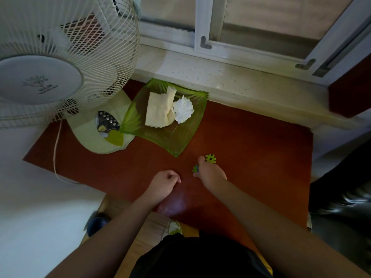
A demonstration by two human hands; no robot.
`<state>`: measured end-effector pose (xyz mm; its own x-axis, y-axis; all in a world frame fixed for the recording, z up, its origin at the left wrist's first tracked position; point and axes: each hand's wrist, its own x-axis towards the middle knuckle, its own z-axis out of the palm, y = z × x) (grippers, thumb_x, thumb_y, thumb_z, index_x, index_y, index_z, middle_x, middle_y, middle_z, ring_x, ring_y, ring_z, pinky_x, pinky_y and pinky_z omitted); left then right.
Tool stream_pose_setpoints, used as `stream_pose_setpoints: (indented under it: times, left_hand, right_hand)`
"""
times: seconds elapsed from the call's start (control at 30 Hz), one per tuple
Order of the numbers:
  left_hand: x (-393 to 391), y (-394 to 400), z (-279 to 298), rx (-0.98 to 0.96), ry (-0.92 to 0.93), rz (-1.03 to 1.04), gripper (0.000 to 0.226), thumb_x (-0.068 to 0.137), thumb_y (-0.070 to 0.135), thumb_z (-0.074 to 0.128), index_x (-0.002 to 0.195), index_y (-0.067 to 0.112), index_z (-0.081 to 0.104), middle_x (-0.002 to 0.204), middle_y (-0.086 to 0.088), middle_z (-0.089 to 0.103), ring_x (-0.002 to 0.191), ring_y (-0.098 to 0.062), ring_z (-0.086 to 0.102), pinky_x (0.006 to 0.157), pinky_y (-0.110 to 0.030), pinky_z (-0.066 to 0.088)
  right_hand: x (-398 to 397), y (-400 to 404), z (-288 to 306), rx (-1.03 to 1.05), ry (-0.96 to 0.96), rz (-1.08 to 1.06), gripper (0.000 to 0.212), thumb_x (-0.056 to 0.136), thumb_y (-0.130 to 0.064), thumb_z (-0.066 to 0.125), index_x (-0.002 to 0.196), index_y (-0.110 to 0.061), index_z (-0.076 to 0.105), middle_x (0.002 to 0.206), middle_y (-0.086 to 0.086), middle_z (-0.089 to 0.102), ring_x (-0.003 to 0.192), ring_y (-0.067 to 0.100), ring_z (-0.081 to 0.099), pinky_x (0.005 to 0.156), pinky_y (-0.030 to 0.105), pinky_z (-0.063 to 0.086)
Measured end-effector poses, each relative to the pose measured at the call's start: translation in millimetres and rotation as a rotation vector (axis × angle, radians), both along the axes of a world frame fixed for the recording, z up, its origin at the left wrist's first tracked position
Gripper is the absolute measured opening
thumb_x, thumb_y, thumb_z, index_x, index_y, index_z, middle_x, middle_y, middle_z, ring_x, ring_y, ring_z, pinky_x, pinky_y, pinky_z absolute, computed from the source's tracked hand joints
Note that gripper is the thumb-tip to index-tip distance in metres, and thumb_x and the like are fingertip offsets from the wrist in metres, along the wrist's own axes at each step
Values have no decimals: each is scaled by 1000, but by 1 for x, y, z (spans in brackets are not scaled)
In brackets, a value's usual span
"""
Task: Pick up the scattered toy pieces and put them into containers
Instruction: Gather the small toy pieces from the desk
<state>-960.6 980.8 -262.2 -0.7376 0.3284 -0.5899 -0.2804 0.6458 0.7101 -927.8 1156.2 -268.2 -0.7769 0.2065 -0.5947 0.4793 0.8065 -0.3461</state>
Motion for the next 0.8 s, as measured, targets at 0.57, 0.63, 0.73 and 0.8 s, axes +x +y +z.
stream_pose_setpoints:
  times: [0.57,0.63,0.73,0.8]
  left_hand:
    - [-6,11,3,-24,9,-65,32,87,4,46,65,19,63,39,14,49,43,-3,40,50,-26,30]
    - [-5,11,3,-18,4,-60,32,88,4,46,65,19,63,39,14,49,43,-2,40,50,-26,30]
    - [-4,9,3,4,-14,-37,33,88,3,46,63,19,62,37,14,47,43,-3,37,49,-27,29]
    - [-4,7,3,7,-14,-29,33,88,3,46,63,18,62,37,14,47,43,-4,37,49,-27,28]
  right_hand:
    - [-9,59,9,-123,24,-235,45,90,-43,63,114,-7,48,98,18,69,81,26,66,50,25,38]
    - [-13,55,7,-80,9,-210,50,90,-42,63,121,-6,47,108,20,66,96,32,65,58,30,44]
    - [-16,45,6,-21,-4,-190,57,90,-39,64,129,-4,41,117,21,61,107,36,61,81,42,51]
    - [-16,42,6,-16,13,-204,59,90,-37,65,131,-5,37,117,22,61,106,38,61,82,44,51]
